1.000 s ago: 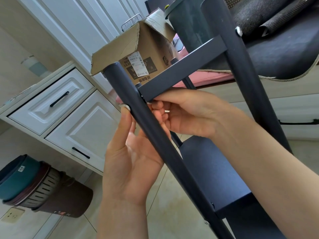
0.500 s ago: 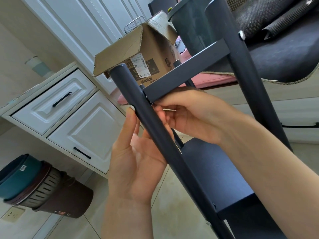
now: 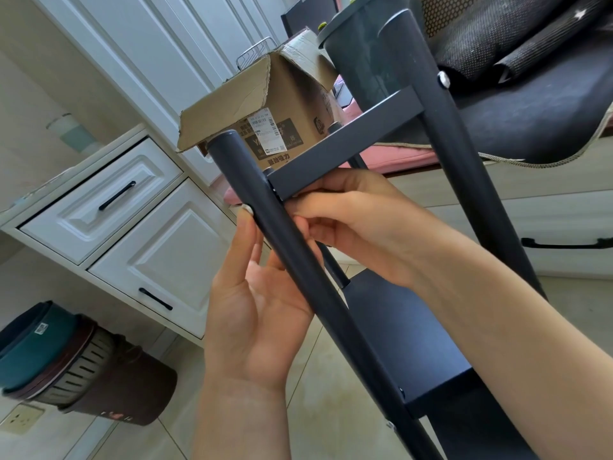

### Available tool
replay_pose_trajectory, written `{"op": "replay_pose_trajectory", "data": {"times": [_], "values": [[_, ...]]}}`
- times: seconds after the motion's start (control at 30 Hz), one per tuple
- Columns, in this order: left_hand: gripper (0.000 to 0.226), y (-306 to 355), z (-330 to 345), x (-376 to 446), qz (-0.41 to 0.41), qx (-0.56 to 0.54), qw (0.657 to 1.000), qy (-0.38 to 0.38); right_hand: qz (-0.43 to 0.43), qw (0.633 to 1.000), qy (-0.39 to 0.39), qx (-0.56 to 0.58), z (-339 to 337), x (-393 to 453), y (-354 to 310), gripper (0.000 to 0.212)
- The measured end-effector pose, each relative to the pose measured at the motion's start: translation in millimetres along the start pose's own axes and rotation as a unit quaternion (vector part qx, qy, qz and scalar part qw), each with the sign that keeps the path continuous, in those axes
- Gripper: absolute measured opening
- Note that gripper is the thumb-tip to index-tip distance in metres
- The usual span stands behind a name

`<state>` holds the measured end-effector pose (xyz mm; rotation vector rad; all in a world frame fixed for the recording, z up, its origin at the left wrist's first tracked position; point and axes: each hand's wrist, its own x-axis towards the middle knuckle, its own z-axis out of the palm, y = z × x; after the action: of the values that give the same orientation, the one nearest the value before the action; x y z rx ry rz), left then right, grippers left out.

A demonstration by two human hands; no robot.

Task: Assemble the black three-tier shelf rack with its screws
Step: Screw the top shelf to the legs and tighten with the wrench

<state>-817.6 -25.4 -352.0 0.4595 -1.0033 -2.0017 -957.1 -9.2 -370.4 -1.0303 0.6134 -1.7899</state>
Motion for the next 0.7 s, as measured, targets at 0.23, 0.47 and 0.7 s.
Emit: {"op": "replay_pose_trajectory", "data": {"times": [0.23, 0.47, 0.7], "values": [[0.068, 2.0, 3.6, -1.0, -0.011, 0.011, 1.000, 0.014, -0.010, 1.000, 0.001, 0.008, -4.0, 1.1, 0.7, 0.012], [0.068, 2.2, 3.4, 0.2, -0.014, -0.011, 1.000, 0.013, -0.035, 0.998, 0.022, -0.039, -3.7, 0.4, 1.5, 0.012], [0.064, 3.3, 2.5, 0.2, 0.000, 0.007, 1.000, 0.023, -0.021, 0.999, 0.048, 0.000, -3.3, -2.8, 1.2, 0.014]]}}
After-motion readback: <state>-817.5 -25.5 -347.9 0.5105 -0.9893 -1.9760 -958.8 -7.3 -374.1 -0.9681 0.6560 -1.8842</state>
